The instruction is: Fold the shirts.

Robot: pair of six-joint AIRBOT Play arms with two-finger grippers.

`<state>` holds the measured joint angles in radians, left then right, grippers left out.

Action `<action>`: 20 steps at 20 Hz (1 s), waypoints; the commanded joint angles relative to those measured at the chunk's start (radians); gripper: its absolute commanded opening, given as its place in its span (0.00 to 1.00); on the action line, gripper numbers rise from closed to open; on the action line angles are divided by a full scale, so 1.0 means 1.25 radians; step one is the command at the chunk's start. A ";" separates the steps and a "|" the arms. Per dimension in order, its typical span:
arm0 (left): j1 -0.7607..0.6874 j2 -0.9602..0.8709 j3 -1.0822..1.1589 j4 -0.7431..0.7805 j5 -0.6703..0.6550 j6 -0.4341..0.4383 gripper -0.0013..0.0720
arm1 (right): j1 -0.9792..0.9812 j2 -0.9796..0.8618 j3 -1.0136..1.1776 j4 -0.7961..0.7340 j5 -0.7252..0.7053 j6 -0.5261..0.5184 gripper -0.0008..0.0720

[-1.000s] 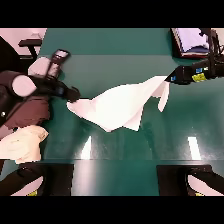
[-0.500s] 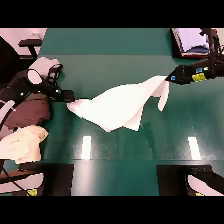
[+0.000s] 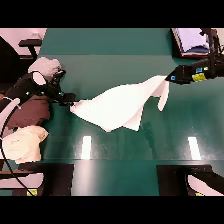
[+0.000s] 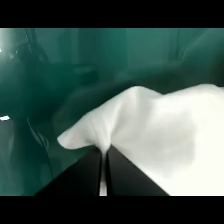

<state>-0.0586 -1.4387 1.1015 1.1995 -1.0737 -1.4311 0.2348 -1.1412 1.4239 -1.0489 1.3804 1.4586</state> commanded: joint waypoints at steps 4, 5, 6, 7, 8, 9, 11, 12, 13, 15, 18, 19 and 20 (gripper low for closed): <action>0.001 0.114 0.094 0.035 0.001 -0.001 0.05 | 0.000 0.001 0.106 -0.048 0.017 0.000 0.03; 0.001 0.166 0.141 0.045 0.001 -0.001 0.05 | 0.000 0.001 0.158 -0.069 0.033 0.000 0.03; 0.001 0.220 0.195 0.046 0.000 0.000 0.05 | 0.000 0.001 0.220 -0.087 0.057 0.000 0.03; 0.001 0.270 0.247 0.045 0.001 0.000 0.05 | 0.000 0.001 0.280 -0.104 0.078 0.000 0.03; 0.001 0.318 0.299 0.045 0.001 0.000 0.05 | 0.000 0.001 0.343 -0.113 0.098 0.000 0.03; 0.001 0.367 0.355 0.044 0.000 0.000 0.05 | 0.000 0.001 0.402 -0.126 0.114 0.000 0.03; 0.001 0.451 0.442 0.038 0.004 -0.001 0.05 | 0.000 0.001 0.516 -0.153 0.138 0.000 0.03; 0.001 0.489 0.475 0.038 0.007 -0.001 0.05 | 0.000 0.004 0.550 -0.163 0.137 0.000 0.03; 0.001 0.519 0.500 0.038 0.005 -0.001 0.05 | 0.000 0.010 0.569 -0.175 0.136 0.000 0.03; 0.001 0.565 0.531 0.038 0.005 -0.007 0.05 | -0.001 0.037 0.552 -0.195 0.113 0.000 0.03; 0.001 0.594 0.542 0.036 0.002 -0.024 0.05 | -0.031 0.078 0.491 -0.216 0.062 0.005 0.03; 0.001 0.594 0.542 0.036 -0.011 -0.031 0.05 | -0.054 0.080 0.492 -0.215 0.060 0.014 0.03; 0.001 0.589 0.539 0.036 -0.025 -0.030 0.05 | -0.075 0.077 0.503 -0.208 0.063 0.020 0.03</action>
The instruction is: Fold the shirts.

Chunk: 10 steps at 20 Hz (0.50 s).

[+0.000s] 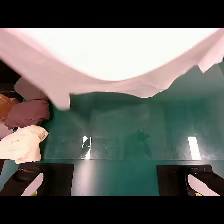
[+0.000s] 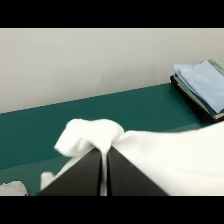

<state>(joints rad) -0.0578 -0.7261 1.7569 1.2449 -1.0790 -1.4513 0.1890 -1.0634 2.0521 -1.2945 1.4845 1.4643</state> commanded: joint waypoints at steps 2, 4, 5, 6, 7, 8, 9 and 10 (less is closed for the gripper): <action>0.000 -0.012 -0.005 0.001 -0.056 -0.014 0.05 | -0.074 -0.019 0.052 -0.006 -0.005 0.020 0.03; 0.000 -0.066 -0.048 0.001 -0.081 -0.013 0.05 | -0.083 -0.071 0.085 -0.006 0.008 0.031 0.03; 0.000 -0.097 -0.078 0.000 -0.089 -0.013 0.05 | -0.083 -0.098 0.073 -0.004 0.013 0.031 0.03; 0.000 -0.134 -0.114 0.001 -0.093 -0.012 0.05 | -0.074 -0.123 0.044 0.003 0.013 0.031 0.03; 0.000 -0.173 -0.147 0.001 -0.094 -0.012 0.05 | -0.066 -0.155 0.004 0.013 0.013 0.031 0.03; 0.000 -0.217 -0.183 0.004 -0.092 -0.012 0.05 | -0.066 -0.190 -0.031 0.017 0.016 0.031 0.03; 0.000 -0.258 -0.215 0.003 -0.089 -0.012 0.05 | -0.063 -0.232 -0.060 0.017 0.025 0.031 0.03; 0.000 -0.300 -0.249 0.008 -0.077 -0.011 0.05 | -0.057 -0.273 -0.081 0.015 0.028 0.029 0.03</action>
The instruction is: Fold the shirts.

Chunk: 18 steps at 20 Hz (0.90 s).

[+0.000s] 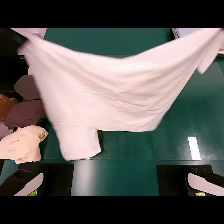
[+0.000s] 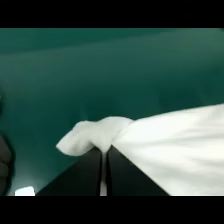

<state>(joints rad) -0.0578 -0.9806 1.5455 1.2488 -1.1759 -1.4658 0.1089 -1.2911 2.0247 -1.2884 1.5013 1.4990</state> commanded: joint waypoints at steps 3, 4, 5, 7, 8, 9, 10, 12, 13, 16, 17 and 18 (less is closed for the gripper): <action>0.000 -0.225 -0.123 0.011 0.048 0.001 0.06 | 0.018 -0.218 -0.064 0.012 -0.009 -0.007 0.03; 0.000 -0.263 -0.123 0.013 0.061 0.000 0.26 | 0.021 -0.253 -0.051 0.018 -0.014 -0.010 0.03; 0.000 -0.287 -0.123 0.013 0.073 -0.001 0.60 | 0.024 -0.287 -0.031 0.037 -0.013 -0.010 0.06; 0.001 -0.306 -0.121 0.015 0.094 -0.001 0.68 | 0.018 -0.347 0.022 0.096 -0.001 -0.013 0.45; 0.007 -0.303 -0.117 0.020 0.088 -0.001 0.68 | 0.008 -0.364 0.037 0.136 0.008 -0.013 0.46; 0.022 -0.294 -0.117 0.023 0.067 0.000 0.68 | -0.004 -0.365 0.027 0.192 0.018 -0.017 0.46; 0.045 -0.284 -0.117 0.034 0.026 0.000 0.68 | -0.021 -0.350 -0.009 0.248 0.031 -0.042 0.46; 0.102 -0.270 -0.143 0.042 -0.056 0.000 0.68 | -0.046 -0.300 -0.106 0.284 0.049 -0.056 0.46; 0.128 -0.259 -0.180 0.042 -0.080 0.000 0.68 | -0.054 -0.264 -0.168 0.282 0.046 -0.068 0.46; 0.163 -0.221 -0.336 0.042 -0.075 0.002 0.68 | -0.080 -0.157 -0.337 0.283 0.017 -0.076 0.46; 0.163 -0.212 -0.388 0.041 -0.063 0.006 0.68 | -0.085 -0.125 -0.381 0.282 0.004 -0.076 0.46; 0.161 -0.209 -0.439 0.027 -0.051 0.007 0.68 | -0.087 -0.096 -0.420 0.282 -0.009 -0.076 0.46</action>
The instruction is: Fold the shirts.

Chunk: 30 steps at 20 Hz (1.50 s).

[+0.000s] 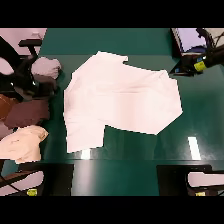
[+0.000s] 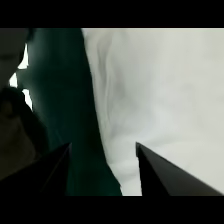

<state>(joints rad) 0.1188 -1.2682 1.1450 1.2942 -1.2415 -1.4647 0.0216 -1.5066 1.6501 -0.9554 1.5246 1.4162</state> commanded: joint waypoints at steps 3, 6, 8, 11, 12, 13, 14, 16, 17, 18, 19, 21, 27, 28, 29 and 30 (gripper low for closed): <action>0.020 0.021 -0.240 -0.082 0.103 0.026 0.68 | -0.017 0.144 -0.214 0.016 -0.053 -0.010 0.46; 0.020 0.021 -0.301 -0.138 0.193 0.032 0.68 | -0.018 0.185 -0.283 0.016 -0.062 -0.010 0.46; 0.020 0.021 -0.320 -0.176 0.221 0.056 0.68 | -0.018 0.208 -0.326 0.014 -0.072 -0.010 0.46; 0.020 0.021 -0.325 -0.205 0.231 0.068 0.68 | -0.022 0.230 -0.371 0.010 -0.084 -0.009 0.46; 0.020 0.020 -0.325 -0.213 0.228 0.068 0.68 | -0.031 0.237 -0.388 0.010 -0.089 -0.009 0.46; 0.020 0.021 -0.325 -0.227 0.225 0.069 0.68 | -0.042 0.244 -0.407 0.010 -0.089 -0.009 0.46; 0.020 0.021 -0.325 -0.239 0.221 0.074 0.51 | -0.056 0.249 -0.425 0.010 -0.089 -0.008 0.46; 0.020 0.021 -0.325 -0.259 0.203 0.114 0.06 | -0.101 0.270 -0.483 0.007 -0.089 0.000 0.46; 0.020 0.022 -0.320 -0.261 0.188 0.126 0.05 | -0.126 0.283 -0.516 -0.006 -0.088 0.002 0.46; 0.020 0.023 -0.310 -0.260 0.175 0.128 0.05 | -0.150 0.299 -0.555 -0.033 -0.086 0.006 0.47; 0.020 0.031 -0.295 -0.260 0.165 0.132 0.05 | -0.168 0.309 -0.591 -0.062 -0.081 0.006 0.64; 0.020 0.065 -0.269 -0.260 0.163 0.132 0.05 | -0.201 0.314 -0.663 -0.083 -0.082 0.014 0.72; 0.020 0.104 -0.228 -0.261 0.147 0.131 0.05 | -0.129 0.226 -0.767 -0.066 -0.209 0.042 0.62; 0.020 0.104 -0.228 -0.261 0.146 0.131 0.05 | -0.105 0.208 -0.767 -0.064 -0.232 0.049 0.59; 0.020 0.104 -0.228 -0.261 0.146 0.131 0.05 | -0.084 0.192 -0.767 -0.059 -0.256 0.049 0.48; 0.020 0.104 -0.228 -0.261 0.142 0.131 0.05 | -0.065 0.179 -0.767 -0.047 -0.284 0.049 0.42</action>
<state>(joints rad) 0.1425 -1.1446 0.8528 0.9691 -1.0523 -1.3025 -0.1200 -1.2327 0.7101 -1.0313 1.2667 1.4643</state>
